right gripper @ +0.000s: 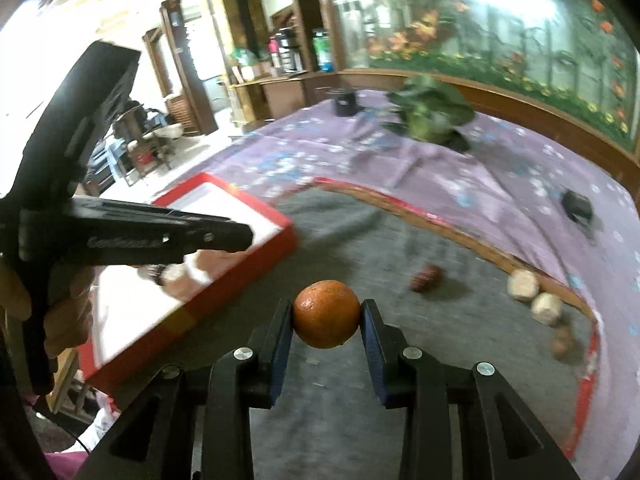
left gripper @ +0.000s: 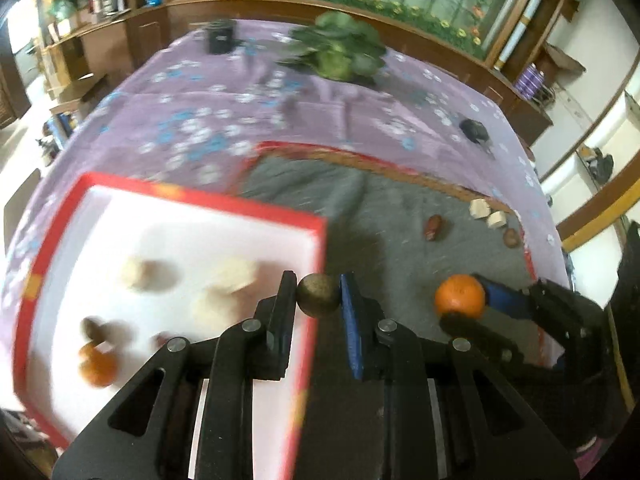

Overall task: Organize fruits
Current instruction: 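Lower the brown fruit and orange into the tray and open both grippers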

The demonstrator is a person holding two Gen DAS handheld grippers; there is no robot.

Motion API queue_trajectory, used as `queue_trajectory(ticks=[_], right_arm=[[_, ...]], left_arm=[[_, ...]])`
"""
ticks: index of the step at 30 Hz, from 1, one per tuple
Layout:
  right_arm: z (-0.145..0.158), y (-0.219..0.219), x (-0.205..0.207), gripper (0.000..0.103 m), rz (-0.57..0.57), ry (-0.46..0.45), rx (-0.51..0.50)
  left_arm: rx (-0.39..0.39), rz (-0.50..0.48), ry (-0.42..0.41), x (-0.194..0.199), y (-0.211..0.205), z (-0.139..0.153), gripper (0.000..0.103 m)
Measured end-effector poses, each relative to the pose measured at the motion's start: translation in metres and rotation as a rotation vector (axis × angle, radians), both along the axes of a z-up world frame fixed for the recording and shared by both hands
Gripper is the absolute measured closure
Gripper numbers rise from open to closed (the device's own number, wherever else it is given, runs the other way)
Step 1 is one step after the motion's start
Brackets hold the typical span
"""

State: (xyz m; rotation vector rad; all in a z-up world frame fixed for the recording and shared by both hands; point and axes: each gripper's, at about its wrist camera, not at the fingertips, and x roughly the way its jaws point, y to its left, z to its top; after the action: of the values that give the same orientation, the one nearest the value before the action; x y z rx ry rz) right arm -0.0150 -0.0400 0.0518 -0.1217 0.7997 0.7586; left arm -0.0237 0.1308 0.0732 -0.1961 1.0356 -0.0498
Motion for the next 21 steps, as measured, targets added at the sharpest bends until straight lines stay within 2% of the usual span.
queue_trajectory(ticks=[10, 21], right_arm=[[0.004, 0.084, -0.001, 0.070, 0.119, 0.011, 0.002], [-0.001, 0.136, 0.008, 0.070, 0.177, 0.003, -0.049]], left_arm=[[-0.023, 0.124, 0.021, -0.055, 0.075, -0.008, 0.081], [-0.004, 0.109, -0.029, -0.083, 0.097, -0.018, 0.081]])
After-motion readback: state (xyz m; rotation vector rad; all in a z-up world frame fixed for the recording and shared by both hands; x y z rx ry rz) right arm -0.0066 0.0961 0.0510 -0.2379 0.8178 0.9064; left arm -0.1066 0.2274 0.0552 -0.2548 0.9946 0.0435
